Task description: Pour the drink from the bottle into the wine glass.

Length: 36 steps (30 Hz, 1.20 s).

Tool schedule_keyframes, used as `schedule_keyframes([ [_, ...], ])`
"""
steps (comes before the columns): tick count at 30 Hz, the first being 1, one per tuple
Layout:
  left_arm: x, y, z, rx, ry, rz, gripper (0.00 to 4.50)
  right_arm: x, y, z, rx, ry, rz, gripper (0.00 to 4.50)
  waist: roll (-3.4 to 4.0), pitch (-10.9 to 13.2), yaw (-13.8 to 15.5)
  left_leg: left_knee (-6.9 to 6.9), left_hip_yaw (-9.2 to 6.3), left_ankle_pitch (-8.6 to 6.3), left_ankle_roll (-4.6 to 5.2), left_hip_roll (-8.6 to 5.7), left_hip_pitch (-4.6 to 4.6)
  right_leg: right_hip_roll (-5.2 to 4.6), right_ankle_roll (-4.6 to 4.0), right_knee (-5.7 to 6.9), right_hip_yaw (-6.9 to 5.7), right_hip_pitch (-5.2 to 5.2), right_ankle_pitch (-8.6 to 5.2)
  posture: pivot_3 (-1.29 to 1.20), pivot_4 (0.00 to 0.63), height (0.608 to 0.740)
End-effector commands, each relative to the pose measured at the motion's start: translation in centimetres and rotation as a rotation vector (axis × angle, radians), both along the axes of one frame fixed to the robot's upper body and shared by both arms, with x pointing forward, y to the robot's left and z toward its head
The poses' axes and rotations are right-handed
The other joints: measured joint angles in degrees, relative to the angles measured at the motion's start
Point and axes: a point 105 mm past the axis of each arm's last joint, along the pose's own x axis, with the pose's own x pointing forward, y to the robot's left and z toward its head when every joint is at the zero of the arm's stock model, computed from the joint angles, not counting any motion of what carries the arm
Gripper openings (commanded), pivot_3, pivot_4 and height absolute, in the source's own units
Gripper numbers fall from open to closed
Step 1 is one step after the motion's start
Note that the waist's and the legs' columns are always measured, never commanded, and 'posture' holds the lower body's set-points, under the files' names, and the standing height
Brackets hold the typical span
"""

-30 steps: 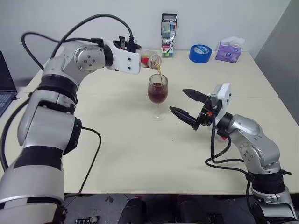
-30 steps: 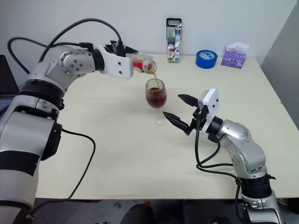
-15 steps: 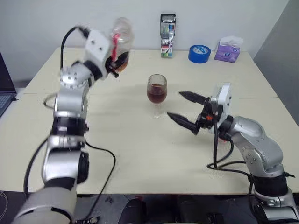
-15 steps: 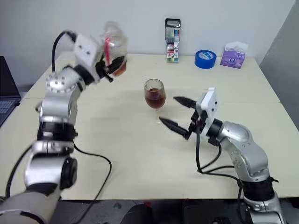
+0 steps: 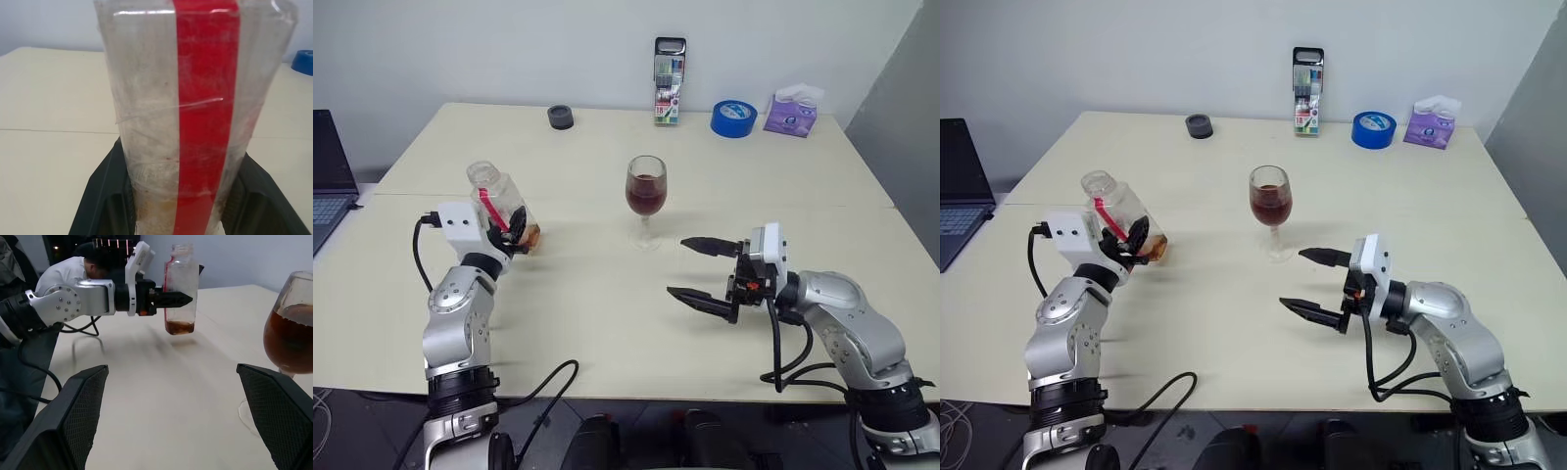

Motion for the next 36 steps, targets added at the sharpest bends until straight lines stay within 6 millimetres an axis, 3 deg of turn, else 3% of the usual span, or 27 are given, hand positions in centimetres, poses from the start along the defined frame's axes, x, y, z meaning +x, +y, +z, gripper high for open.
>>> schedule_keyframes([
  [1, 0.0, 0.5, -0.1, -0.002, -0.049, -0.010, 1.68, 0.2, 0.1, 0.8, 0.014, -0.032, 0.001, 4.50, 0.00, 0.00, 0.00, 0.00, 0.00, 0.00, 0.00, 0.00, -0.01, 0.00, 0.00, -0.01, 0.00, -0.01, 0.00, 0.00, 0.150, 0.740],
  [12, 1.3, 1.3, -2.9, 0.030, 0.000, -0.010, 1.68, 0.3, 0.3, 0.7, 0.025, -0.019, -0.008, 4.50, 0.02, -0.06, -0.03, -0.01, 0.00, -0.01, 0.02, 0.00, 0.03, 0.00, 0.00, 0.01, 0.00, 0.01, 0.00, 0.00, 0.150, 0.740],
  [21, 1.6, 0.7, -3.3, 0.042, 0.006, -0.043, 4.49, 0.3, 0.3, 0.6, 0.025, -0.016, -0.022, 4.50, 0.02, -0.08, -0.08, -0.02, -0.02, -0.01, 0.03, 0.00, -0.02, 0.00, 0.00, -0.03, -0.02, -0.01, 0.00, 0.00, 0.150, 0.740],
  [25, 0.9, 0.8, -3.5, 0.051, 0.011, -0.043, 4.49, 0.1, 0.4, 0.3, 0.020, -0.017, -0.025, 4.50, 0.02, -0.08, -0.14, -0.03, -0.02, -0.01, 0.03, 0.00, -0.01, 0.00, 0.00, -0.03, -0.01, -0.01, 0.00, 0.00, 0.150, 0.740],
  [29, -0.4, 1.2, -4.4, 0.047, 0.053, -0.005, 4.49, -0.1, -0.1, -0.8, -0.001, 0.003, -0.058, 4.50, 0.02, -0.08, -0.16, -0.04, -0.02, -0.01, 0.03, 0.01, -0.01, 0.00, 0.00, -0.04, 0.00, -0.02, 0.00, 0.00, 0.150, 0.740],
  [32, -2.5, 0.8, -5.2, 0.057, 0.099, 0.014, 4.49, -0.1, -1.3, -3.4, -0.082, 0.051, -0.140, 4.50, 0.01, -0.08, -0.12, -0.08, -0.03, -0.02, 0.03, 0.03, -0.01, -0.01, 0.00, -0.10, 0.02, 0.00, 0.00, 0.00, 0.150, 0.740],
  [36, -7.7, -0.6, -5.9, 0.092, 0.175, 0.050, 4.49, 2.0, -3.9, -5.7, -0.112, 0.144, -0.478, 4.50, 0.00, -0.09, -0.43, -0.11, 0.03, -0.03, 0.03, 0.07, -0.02, -0.02, 0.00, -0.13, 0.11, -0.01, 0.00, 0.00, 0.150, 0.740],
])
